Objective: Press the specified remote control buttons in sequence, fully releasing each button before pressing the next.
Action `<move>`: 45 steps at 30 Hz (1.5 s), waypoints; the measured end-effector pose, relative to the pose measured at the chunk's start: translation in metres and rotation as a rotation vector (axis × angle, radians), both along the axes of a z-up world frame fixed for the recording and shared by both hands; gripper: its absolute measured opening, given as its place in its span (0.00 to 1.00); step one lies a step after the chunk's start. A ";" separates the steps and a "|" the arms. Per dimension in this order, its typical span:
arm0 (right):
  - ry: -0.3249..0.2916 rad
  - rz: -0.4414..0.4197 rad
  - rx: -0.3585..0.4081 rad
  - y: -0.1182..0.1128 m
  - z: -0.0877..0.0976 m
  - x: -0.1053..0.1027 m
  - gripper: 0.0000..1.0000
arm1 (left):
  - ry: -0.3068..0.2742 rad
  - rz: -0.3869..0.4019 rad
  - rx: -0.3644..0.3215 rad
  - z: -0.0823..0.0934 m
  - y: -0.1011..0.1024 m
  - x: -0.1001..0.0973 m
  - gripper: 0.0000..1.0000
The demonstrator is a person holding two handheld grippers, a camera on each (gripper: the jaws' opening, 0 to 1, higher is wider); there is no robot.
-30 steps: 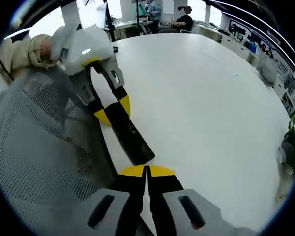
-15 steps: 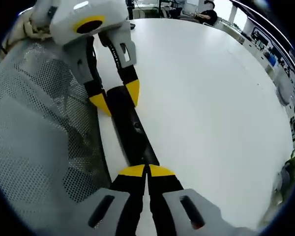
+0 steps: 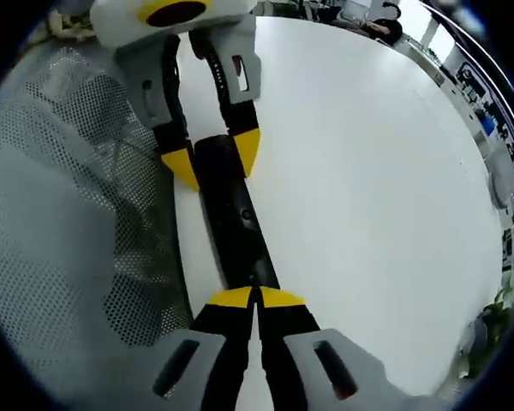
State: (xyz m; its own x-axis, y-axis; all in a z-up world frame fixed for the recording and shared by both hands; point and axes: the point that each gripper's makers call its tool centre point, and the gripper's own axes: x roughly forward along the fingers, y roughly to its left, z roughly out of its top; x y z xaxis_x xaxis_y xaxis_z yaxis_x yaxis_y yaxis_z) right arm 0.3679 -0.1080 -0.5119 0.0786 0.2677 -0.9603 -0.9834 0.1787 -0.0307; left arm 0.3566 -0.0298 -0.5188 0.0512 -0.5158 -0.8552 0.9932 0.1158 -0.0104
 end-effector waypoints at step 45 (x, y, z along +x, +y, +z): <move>0.017 0.011 0.060 0.010 0.001 0.000 0.00 | 0.005 0.006 -0.005 0.000 0.000 0.000 0.25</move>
